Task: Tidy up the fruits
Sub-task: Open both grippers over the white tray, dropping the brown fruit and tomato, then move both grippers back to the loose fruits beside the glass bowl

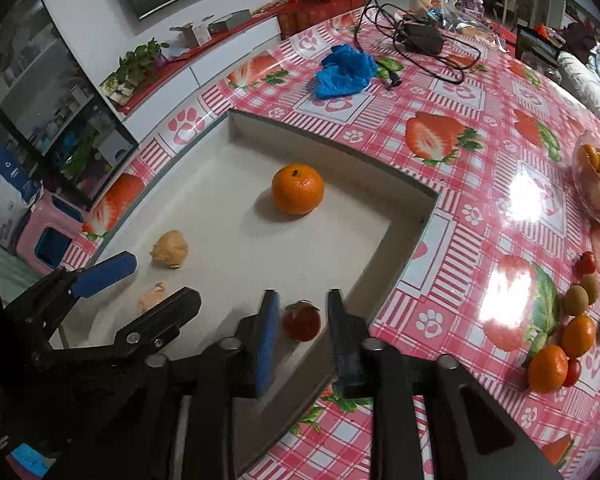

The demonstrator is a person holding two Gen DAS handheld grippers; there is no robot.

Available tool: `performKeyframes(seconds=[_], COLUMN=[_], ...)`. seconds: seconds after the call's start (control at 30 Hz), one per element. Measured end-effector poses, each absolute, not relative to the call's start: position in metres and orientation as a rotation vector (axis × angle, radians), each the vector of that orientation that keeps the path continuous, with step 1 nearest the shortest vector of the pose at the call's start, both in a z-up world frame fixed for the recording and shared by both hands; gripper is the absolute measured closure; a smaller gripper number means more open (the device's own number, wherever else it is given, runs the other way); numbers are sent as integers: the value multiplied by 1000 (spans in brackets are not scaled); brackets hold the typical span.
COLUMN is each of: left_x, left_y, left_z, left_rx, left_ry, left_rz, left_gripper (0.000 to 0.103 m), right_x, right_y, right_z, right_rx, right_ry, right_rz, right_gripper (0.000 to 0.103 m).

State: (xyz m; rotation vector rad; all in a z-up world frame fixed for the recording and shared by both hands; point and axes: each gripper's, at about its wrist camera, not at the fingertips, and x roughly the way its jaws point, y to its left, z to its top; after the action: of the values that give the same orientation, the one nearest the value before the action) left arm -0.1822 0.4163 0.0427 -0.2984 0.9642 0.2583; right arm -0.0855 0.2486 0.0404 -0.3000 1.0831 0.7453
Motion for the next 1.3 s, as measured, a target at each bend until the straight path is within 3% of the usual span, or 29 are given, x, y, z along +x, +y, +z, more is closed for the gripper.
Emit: performKeyframes(seconds=[0.07, 0.13, 0.17, 0.2, 0.73, 1.03, 1.3], left_x=[-184, -187, -188, -190, -178, -155, -111], left_y=[418, 419, 418, 417, 307, 234, 184], left_z=[43, 43, 44, 46, 99, 88, 61], left_rx=[-304, -309, -317, -320, -105, -8, 56], left_ry=[971, 980, 982, 982, 934, 983, 1026], left_rz=[265, 282, 275, 271, 90, -6, -66], left_gripper=[22, 22, 22, 22, 22, 22, 22], right_x=[-85, -85, -85, -86, -66, -50, -60], right_y=[244, 237, 233, 230, 76, -31, -65], right_z=[43, 48, 50, 52, 56, 23, -1], right_rx=[-272, -254, -249, -239, -23, -29, -92], right_ry=[1085, 1078, 1065, 1055, 1035, 1084, 1052], right_rz=[764, 750, 735, 731, 494, 206, 161], right_gripper=[55, 37, 10, 0, 0, 0, 0])
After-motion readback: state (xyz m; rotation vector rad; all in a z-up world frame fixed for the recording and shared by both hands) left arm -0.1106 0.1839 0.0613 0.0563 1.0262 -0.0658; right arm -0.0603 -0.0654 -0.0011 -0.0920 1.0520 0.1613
